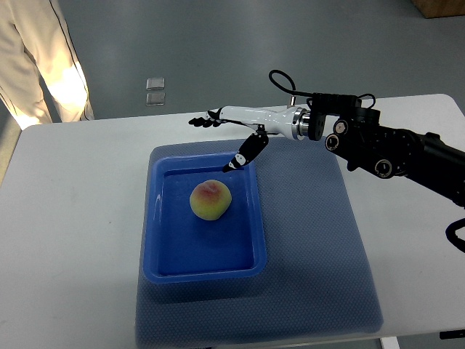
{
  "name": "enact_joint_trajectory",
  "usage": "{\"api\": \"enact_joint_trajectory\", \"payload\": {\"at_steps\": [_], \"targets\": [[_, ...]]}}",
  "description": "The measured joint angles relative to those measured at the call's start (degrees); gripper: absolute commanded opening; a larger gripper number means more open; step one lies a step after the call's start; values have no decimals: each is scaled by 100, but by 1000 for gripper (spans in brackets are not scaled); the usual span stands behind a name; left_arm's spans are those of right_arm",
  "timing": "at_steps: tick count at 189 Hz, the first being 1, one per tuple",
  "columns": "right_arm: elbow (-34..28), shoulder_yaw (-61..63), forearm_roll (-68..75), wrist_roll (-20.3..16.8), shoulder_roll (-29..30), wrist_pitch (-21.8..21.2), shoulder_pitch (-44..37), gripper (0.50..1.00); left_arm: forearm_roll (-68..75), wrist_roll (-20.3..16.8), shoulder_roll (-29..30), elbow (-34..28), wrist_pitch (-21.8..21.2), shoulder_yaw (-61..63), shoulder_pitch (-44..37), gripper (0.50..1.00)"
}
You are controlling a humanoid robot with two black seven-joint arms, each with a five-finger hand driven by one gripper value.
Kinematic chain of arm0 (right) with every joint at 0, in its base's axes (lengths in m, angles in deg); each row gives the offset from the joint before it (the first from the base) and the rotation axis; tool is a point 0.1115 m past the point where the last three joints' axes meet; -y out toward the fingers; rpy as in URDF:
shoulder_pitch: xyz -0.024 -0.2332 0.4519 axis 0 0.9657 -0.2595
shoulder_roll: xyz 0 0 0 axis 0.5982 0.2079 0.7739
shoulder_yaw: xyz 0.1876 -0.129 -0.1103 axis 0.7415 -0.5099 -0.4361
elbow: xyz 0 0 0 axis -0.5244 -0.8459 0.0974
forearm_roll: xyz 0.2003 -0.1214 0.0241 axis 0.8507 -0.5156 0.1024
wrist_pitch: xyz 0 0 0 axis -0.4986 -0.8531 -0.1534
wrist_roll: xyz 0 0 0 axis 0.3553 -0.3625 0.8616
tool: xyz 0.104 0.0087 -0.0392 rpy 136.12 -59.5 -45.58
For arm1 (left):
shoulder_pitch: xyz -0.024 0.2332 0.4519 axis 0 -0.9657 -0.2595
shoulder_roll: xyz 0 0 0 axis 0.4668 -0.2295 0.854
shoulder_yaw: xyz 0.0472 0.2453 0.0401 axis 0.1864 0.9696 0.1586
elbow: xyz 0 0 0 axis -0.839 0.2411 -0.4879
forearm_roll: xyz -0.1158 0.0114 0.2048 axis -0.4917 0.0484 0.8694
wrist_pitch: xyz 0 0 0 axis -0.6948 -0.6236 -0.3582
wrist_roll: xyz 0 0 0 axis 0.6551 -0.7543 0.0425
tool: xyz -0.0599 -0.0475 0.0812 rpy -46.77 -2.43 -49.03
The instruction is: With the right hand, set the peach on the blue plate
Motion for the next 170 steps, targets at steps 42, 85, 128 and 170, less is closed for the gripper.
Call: {"api": "enact_joint_trajectory", "payload": {"at_steps": [42,85,128,170], "targets": [[17,1507,1211,38,-263,271,1097,928,0,0,0,0,0,1,-3,1000],[402,2291,2746,0,-216,486,1657,928,0,1,0,0,0,1,-4,1000],[1014,2313,4915,-143,-78,491,1798,930,0,-2,0,0,0,1,-2,1000],[1087,2338,5556,-465,116,487,1938,930,0,-2,0,0,0,1,-3,1000]]}}
